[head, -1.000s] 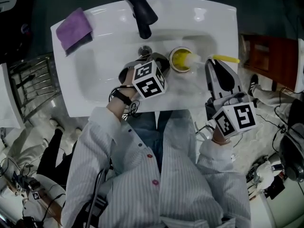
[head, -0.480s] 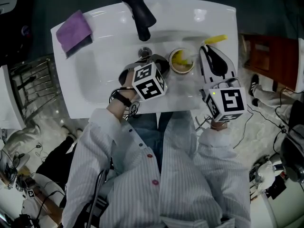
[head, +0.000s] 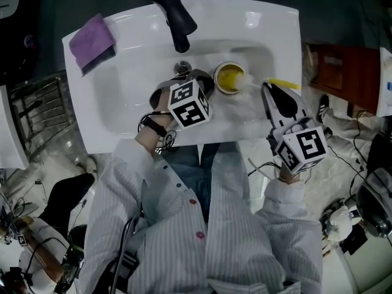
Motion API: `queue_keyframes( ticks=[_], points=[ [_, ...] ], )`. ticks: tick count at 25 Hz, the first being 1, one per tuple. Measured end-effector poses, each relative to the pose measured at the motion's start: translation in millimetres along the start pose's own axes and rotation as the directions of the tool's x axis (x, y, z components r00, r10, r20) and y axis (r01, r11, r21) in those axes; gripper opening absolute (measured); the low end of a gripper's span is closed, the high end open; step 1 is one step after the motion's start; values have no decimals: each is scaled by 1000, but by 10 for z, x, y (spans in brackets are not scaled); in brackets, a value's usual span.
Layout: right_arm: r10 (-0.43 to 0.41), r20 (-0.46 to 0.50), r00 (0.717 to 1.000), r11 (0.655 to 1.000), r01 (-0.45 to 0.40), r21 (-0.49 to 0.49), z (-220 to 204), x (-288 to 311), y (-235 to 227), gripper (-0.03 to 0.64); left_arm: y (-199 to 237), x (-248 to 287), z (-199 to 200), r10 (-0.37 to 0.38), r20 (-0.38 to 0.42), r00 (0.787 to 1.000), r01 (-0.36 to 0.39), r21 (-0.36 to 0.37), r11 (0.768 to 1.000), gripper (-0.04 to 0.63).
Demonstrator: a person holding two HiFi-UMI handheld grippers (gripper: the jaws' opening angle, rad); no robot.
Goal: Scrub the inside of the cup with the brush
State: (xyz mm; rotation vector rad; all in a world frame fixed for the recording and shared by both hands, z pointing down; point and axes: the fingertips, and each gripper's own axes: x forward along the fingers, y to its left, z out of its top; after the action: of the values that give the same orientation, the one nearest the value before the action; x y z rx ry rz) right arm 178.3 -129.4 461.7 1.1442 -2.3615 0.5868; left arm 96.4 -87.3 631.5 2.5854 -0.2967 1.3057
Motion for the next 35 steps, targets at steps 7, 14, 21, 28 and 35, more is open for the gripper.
queue_keyframes(
  ticks=[7, 14, 21, 28, 35],
  points=[
    [74, 13, 997, 996, -74, 43, 60, 99, 430, 57, 3, -10, 9, 1, -5, 1000, -1, 5, 1000, 69],
    [75, 10, 997, 997, -75, 11, 301, 565, 577, 58, 6, -5, 3, -1, -10, 1000, 1, 19, 1000, 69],
    [9, 31, 999, 1000, -9, -4, 445, 839, 244, 55, 22, -14, 1, 4, 0, 1000, -4, 23, 1000, 69],
    [-47, 33, 998, 999, 46, 27, 402, 723, -128, 54, 19, -8, 13, 9, 7, 1000, -9, 23, 1000, 69],
    [-60, 18, 998, 991, 57, 119, 184, 286, -249, 54, 21, -9, 11, 5, 3, 1000, -5, 30, 1000, 69]
  ],
)
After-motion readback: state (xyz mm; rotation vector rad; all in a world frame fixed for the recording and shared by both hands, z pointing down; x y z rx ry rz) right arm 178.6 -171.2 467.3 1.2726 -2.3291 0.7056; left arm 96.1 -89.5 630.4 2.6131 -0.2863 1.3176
